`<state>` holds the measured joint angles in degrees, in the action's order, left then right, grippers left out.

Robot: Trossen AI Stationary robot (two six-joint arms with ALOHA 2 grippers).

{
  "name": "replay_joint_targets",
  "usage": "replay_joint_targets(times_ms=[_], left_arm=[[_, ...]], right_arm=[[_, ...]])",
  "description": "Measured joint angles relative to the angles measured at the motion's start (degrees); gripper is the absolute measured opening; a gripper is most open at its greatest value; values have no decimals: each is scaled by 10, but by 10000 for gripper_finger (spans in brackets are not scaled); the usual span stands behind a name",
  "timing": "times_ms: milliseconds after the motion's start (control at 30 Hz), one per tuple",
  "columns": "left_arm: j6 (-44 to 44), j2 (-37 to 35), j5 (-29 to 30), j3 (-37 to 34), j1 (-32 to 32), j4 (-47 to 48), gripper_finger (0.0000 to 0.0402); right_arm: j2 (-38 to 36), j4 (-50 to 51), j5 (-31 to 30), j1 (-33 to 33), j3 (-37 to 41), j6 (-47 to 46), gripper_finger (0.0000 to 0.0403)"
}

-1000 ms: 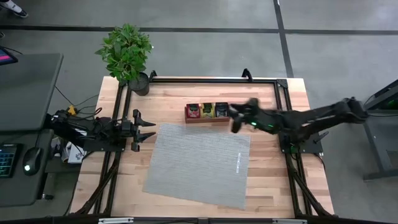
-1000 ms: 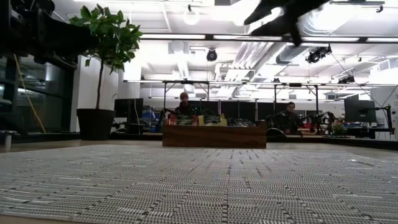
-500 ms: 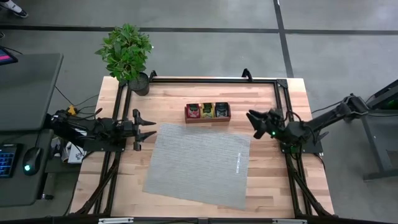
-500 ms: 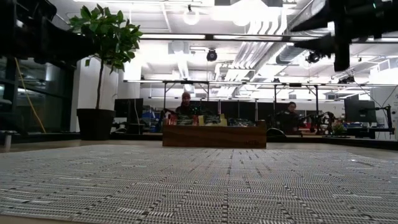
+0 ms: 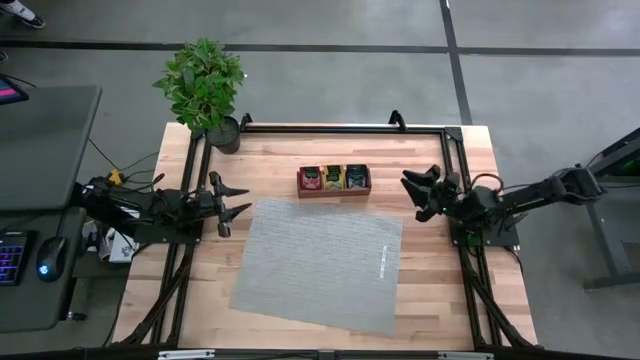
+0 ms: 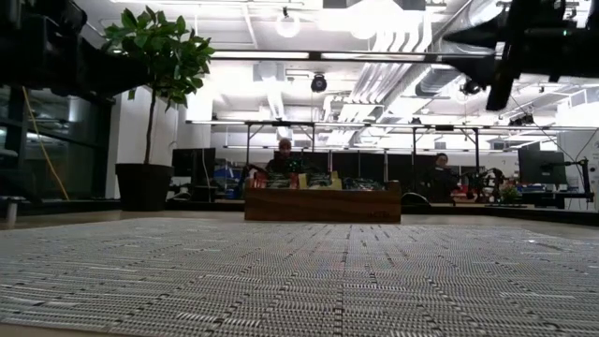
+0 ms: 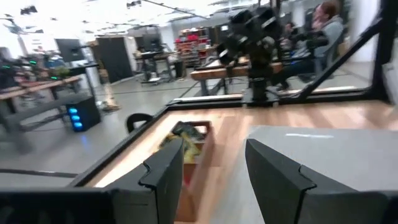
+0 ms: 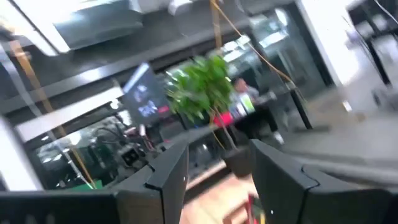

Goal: Pick & Place Tea
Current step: Return to Home Position

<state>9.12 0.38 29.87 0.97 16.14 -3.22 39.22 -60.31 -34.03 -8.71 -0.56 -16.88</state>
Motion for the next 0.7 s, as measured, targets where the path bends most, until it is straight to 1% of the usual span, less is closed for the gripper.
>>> replay_joint_targets(times_ms=[67,100,200,300,367,433,533,633,700], left_arm=[[15,0,16,0,0,-2,170],[22,0,26,0,0,-3,170],[52,0,49,2,0,-18,170],[108,0,49,10,0,-21,170],[148,0,45,19,0,-43,170],[189,-1,29,26,0,-69,170],[250,1,-18,26,0,-91,170],[279,0,-64,26,0,-106,170],[278,0,-73,27,0,-93,170]], right_arm=[[-20,-5,31,11,0,40,165],[-33,5,36,14,0,52,165],[-88,47,22,20,0,71,165],[-156,98,19,21,0,96,165],[-207,138,24,21,0,107,165],[-256,184,29,21,0,113,165],[-326,260,30,21,0,114,165],[-389,324,36,21,0,124,165],[-389,340,33,21,0,130,165]])
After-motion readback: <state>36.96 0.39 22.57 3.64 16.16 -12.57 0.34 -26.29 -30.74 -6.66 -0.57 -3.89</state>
